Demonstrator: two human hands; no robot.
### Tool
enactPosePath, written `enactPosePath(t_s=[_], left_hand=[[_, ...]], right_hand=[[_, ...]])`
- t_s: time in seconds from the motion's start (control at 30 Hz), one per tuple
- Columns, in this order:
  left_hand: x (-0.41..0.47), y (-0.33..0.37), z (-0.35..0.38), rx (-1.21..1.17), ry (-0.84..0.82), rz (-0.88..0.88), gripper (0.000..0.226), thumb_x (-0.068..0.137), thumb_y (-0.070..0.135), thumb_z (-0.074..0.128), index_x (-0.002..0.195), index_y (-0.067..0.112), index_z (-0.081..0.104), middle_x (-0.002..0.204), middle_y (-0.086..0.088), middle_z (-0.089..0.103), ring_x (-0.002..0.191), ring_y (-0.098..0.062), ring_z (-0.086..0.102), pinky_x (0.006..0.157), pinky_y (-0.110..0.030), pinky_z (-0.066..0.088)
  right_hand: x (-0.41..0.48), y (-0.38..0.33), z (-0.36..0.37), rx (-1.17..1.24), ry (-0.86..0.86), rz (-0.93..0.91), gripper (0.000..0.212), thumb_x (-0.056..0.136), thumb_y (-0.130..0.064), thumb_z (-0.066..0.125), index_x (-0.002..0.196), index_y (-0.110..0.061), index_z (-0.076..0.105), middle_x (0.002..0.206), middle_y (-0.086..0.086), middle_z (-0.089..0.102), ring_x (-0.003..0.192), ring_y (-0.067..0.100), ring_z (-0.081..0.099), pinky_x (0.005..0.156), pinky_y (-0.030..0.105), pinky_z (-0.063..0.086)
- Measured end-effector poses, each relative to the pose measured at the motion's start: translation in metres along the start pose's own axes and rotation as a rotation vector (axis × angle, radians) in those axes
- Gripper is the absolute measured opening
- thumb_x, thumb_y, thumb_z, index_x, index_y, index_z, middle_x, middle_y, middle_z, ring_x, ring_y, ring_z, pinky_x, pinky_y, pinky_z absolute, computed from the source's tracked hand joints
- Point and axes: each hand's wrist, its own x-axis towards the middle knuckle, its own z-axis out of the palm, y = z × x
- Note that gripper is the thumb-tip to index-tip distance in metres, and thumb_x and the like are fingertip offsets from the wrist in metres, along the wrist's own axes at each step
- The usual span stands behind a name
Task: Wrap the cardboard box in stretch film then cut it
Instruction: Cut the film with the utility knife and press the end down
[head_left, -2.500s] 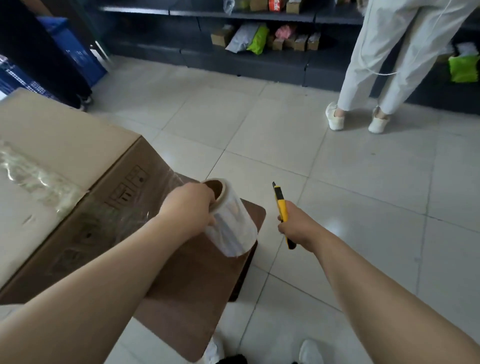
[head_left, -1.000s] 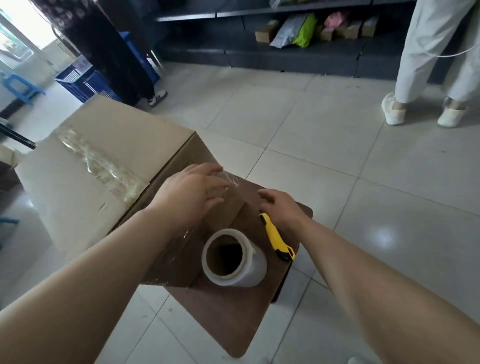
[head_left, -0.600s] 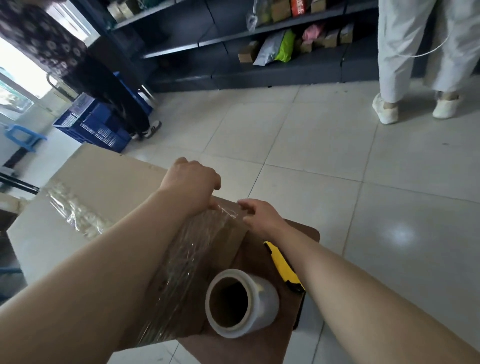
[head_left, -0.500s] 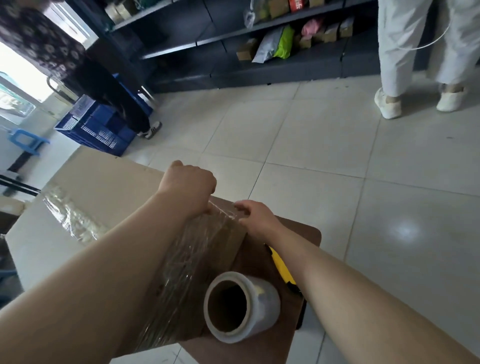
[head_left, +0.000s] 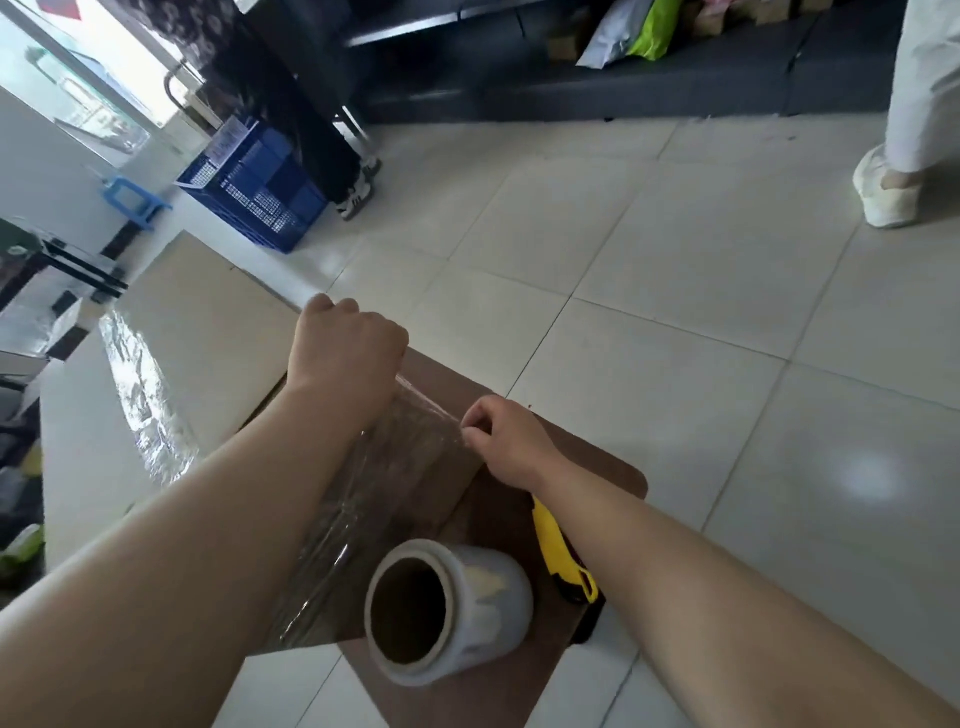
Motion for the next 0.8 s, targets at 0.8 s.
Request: enactPosePath(t_s=[0.8], left_hand=[[-0.011, -0.012, 0.01, -0.164, 0.147, -0.055, 0.04, 0.076, 0.063, 0.062, 0.105, 0.036, 0.07, 0.1, 0.013, 0.069, 0.106, -0.019, 0.049, 0.087, -0.031, 0.019]], right_hand=[[0.005, -0.02, 0.014, 0.738, -0.248, 0.006, 0.041, 0.086, 0.013, 0.036, 0.082, -0.008, 0.07, 0.082, 0.013, 0.069, 0.069, 0.012, 0.064, 0.065, 0.016, 0.053]])
